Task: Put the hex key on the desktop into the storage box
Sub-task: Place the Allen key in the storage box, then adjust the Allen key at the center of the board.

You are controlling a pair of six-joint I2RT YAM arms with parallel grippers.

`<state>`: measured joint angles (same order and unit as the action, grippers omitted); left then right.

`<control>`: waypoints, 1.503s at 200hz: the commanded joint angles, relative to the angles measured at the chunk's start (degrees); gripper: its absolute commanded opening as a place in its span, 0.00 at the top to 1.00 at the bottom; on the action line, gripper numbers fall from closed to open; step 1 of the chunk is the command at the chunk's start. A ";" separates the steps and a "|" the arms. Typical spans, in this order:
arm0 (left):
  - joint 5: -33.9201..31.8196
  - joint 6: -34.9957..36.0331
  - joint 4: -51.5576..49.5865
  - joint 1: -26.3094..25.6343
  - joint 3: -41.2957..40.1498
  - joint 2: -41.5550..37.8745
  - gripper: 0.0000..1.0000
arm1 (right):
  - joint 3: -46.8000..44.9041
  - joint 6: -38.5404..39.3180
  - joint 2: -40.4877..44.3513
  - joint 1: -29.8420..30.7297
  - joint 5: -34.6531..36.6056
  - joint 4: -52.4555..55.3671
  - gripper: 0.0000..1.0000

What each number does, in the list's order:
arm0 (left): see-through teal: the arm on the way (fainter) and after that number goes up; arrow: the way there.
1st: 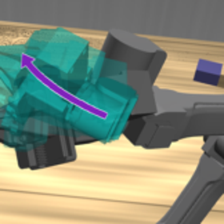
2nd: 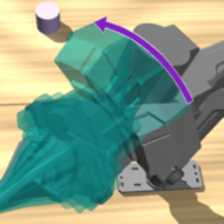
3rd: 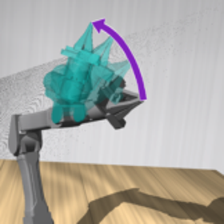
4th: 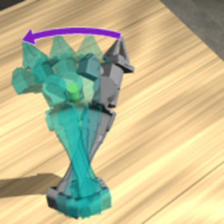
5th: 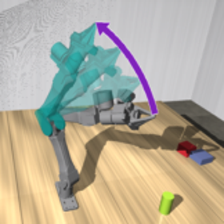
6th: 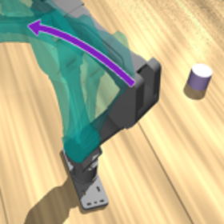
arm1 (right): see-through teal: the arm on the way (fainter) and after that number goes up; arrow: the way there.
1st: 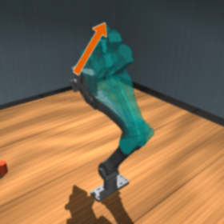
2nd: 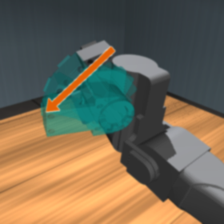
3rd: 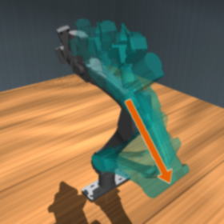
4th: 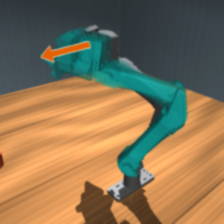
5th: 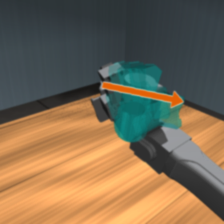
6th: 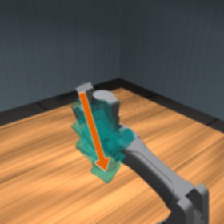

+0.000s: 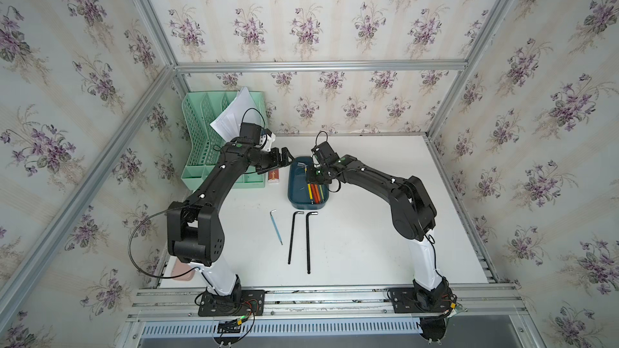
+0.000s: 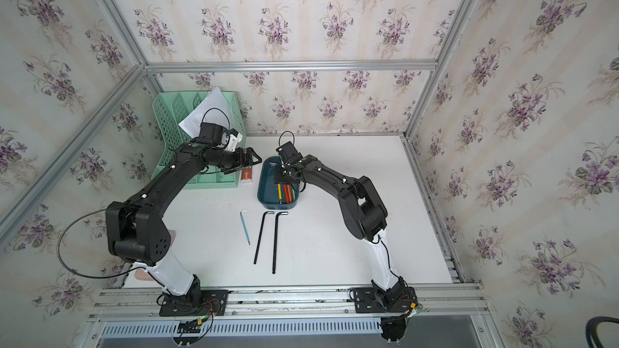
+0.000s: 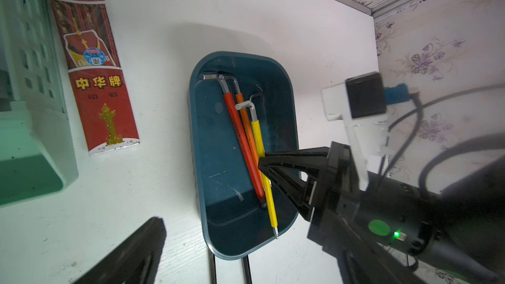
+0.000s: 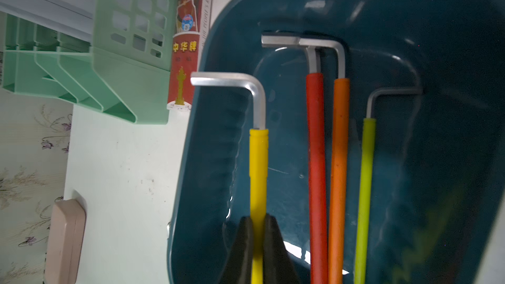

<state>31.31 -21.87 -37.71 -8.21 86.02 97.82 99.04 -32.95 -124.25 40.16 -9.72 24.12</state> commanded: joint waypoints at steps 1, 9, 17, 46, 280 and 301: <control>-1.60 0.04 0.22 0.21 -0.06 -0.95 0.01 | 0.92 -1.05 -1.55 -0.03 -0.38 -0.75 1.00; -1.70 -0.02 0.41 0.34 -0.20 -1.14 0.01 | 1.21 -1.20 -2.15 0.00 -0.48 -0.74 1.00; -1.50 -0.28 0.45 0.52 -0.23 -1.12 0.01 | 1.48 -1.23 -2.55 0.01 -0.25 -0.74 1.00; 0.19 -0.80 0.47 0.82 -0.06 -1.07 0.01 | 2.47 -1.42 -4.13 0.03 -0.23 -0.62 1.00; 0.17 0.22 7.82 0.41 -5.53 -5.52 0.01 | -11.67 1.88 15.14 -0.08 4.41 -2.35 0.59; -1.52 1.55 7.04 0.21 -4.99 -5.22 0.01 | -21.00 2.19 22.79 0.00 4.95 -4.83 0.60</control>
<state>31.22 -22.17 -32.73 -7.88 80.55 92.60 85.82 -31.33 -107.79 40.12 -6.90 23.49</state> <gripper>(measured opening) 0.992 0.406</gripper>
